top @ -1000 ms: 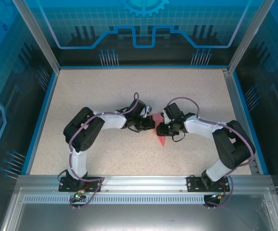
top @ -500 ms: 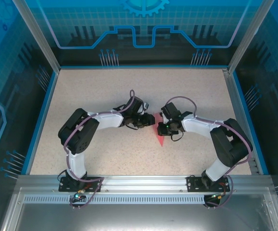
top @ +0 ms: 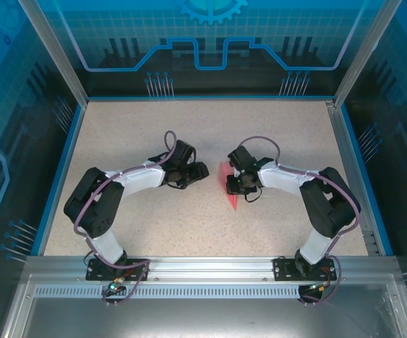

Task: Fold a paper plane with a square sheet of paper (pick it up from the middle)
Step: Move the paper plane to the center of the table.

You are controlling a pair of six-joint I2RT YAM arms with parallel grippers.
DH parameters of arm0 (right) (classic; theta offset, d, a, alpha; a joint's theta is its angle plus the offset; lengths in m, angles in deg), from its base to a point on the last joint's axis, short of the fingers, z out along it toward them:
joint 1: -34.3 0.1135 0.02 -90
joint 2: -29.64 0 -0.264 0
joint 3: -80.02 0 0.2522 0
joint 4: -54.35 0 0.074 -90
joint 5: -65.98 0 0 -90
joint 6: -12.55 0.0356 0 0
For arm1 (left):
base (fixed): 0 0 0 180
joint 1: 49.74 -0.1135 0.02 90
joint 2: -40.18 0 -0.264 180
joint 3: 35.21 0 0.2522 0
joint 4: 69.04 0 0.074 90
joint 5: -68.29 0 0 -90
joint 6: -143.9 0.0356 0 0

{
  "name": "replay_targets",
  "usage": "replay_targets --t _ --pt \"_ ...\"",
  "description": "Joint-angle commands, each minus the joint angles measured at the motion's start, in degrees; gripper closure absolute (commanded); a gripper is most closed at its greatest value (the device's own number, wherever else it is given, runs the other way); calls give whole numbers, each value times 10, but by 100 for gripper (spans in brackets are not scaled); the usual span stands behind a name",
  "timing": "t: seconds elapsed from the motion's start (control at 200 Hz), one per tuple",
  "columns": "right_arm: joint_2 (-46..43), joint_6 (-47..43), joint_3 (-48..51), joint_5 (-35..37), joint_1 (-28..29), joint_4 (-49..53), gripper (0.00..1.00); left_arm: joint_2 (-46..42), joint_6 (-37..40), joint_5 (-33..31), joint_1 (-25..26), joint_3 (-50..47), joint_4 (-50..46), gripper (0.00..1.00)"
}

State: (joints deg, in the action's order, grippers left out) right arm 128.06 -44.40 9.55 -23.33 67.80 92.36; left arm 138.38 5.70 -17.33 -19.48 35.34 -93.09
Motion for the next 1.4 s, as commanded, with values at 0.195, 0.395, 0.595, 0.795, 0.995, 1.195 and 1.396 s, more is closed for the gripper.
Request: replay_targets --t 0.195,0.395,0.595,0.795,0.995,1.195,1.396 --pt "38 20 -44 43 22 45 76 -47 -25 -67 -11 -19 -66 20" --pt "58 31 -62 93 41 69 86 -65 -31 -100 -24 -21 -108 8" --pt "69 40 -93 151 66 99 90 -79 -31 -123 -35 -26 -136 1" --pt "77 45 -115 172 80 111 94 -84 -31 -132 -36 -29 -145 1" --pt "102 52 -117 163 81 100 94 -84 -30 -137 -36 -29 -152 2" --pt "123 63 -103 147 80 80 90 -83 -29 -140 -37 -28 -159 1" --pt "132 89 -69 132 76 46 91 -88 -28 -145 -42 -28 -167 2"
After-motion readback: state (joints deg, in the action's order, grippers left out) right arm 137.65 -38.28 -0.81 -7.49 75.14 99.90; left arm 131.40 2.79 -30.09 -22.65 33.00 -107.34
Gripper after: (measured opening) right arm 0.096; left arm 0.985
